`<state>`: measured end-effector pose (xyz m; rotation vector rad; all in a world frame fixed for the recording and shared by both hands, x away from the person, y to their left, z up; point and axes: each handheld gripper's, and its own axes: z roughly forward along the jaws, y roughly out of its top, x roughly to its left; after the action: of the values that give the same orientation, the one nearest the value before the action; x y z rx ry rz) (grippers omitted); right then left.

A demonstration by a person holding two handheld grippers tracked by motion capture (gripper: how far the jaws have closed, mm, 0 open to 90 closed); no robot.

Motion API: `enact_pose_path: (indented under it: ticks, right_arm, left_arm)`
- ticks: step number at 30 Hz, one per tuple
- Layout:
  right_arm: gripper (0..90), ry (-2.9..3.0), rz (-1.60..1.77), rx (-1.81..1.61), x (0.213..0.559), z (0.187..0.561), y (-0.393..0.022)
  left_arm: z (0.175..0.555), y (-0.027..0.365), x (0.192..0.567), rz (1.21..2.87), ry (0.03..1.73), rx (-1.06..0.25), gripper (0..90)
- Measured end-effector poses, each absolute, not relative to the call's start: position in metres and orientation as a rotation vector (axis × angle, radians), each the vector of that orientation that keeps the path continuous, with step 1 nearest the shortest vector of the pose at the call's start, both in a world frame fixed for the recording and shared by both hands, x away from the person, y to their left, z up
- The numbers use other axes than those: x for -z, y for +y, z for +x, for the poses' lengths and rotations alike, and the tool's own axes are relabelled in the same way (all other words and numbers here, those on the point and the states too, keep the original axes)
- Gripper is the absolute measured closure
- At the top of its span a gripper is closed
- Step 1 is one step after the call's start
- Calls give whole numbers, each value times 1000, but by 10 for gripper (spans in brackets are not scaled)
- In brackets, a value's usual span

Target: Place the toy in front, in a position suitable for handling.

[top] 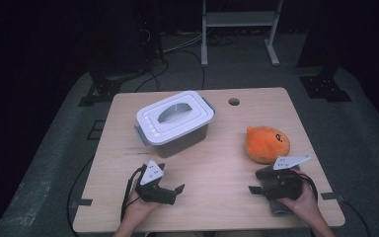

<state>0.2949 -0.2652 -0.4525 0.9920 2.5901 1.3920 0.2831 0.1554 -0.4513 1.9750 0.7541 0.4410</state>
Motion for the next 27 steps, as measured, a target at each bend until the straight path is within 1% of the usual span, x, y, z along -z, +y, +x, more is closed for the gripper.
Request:
enact_pose_path:
  ticks: [11, 27]
  right_arm:
    - [299, 2574, 959, -1418, 443, 296, -265]
    - [299, 2518, 911, -1413, 400, 312, -276]
  left_arm:
    - [284, 157, 452, 1964, 764, -445, 0]
    - [282, 160, 449, 1953, 755, -462, 0]
